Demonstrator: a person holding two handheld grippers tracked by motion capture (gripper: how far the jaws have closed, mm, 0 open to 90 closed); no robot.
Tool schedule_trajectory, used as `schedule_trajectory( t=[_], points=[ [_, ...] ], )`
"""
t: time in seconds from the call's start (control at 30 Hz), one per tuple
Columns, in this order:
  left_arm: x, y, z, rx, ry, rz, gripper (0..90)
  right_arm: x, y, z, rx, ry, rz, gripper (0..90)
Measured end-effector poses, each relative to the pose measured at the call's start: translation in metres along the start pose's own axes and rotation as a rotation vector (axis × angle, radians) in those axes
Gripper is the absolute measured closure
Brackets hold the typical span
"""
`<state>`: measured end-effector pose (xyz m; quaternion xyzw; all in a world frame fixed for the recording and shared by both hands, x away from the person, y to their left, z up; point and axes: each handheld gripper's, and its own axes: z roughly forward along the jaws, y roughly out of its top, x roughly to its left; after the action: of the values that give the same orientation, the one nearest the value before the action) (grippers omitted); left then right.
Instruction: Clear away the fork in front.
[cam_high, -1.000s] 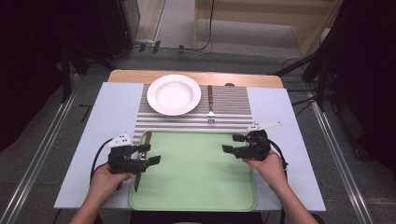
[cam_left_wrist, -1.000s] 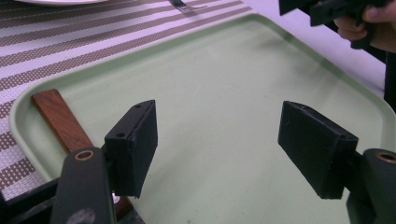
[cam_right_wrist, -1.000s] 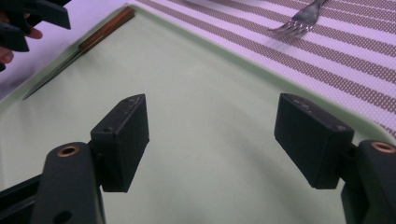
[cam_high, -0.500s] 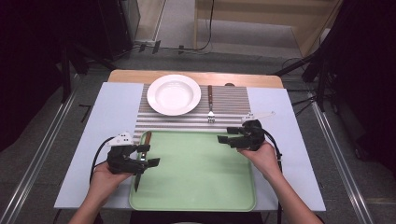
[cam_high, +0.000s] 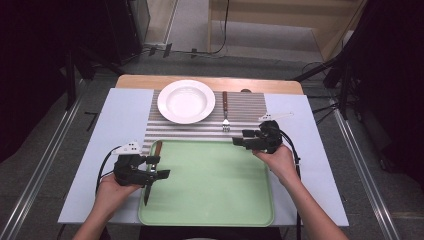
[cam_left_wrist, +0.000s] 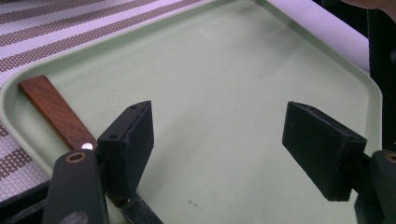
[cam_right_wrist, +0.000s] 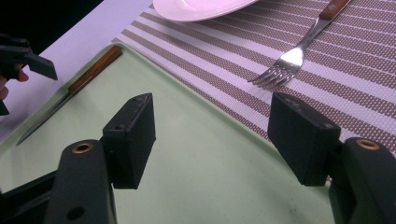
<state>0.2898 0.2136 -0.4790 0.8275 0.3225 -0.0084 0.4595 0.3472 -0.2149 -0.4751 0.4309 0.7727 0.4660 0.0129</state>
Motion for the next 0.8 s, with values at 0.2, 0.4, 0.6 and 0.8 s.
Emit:
schedule_trajectory(
  t=[0.2,0.4,0.6,0.8],
  points=[
    [0.001,0.0,-0.001,-0.006,0.004,-0.003,24.7,0.0,0.002,0.003,0.008,-0.009,-0.012,33.8],
    [0.001,0.0,0.001,0.008,0.006,-0.004,24.7,-0.008,0.009,0.007,0.003,-0.006,-0.01,35.3],
    [0.002,0.001,0.0,0.004,0.009,-0.008,24.7,-0.01,0.021,0.012,0.011,-0.011,-0.039,34.8],
    [0.002,0.001,0.0,0.006,-0.003,-0.01,24.7,-0.017,0.034,0.022,0.04,-0.06,-0.025,31.4]
  ],
)
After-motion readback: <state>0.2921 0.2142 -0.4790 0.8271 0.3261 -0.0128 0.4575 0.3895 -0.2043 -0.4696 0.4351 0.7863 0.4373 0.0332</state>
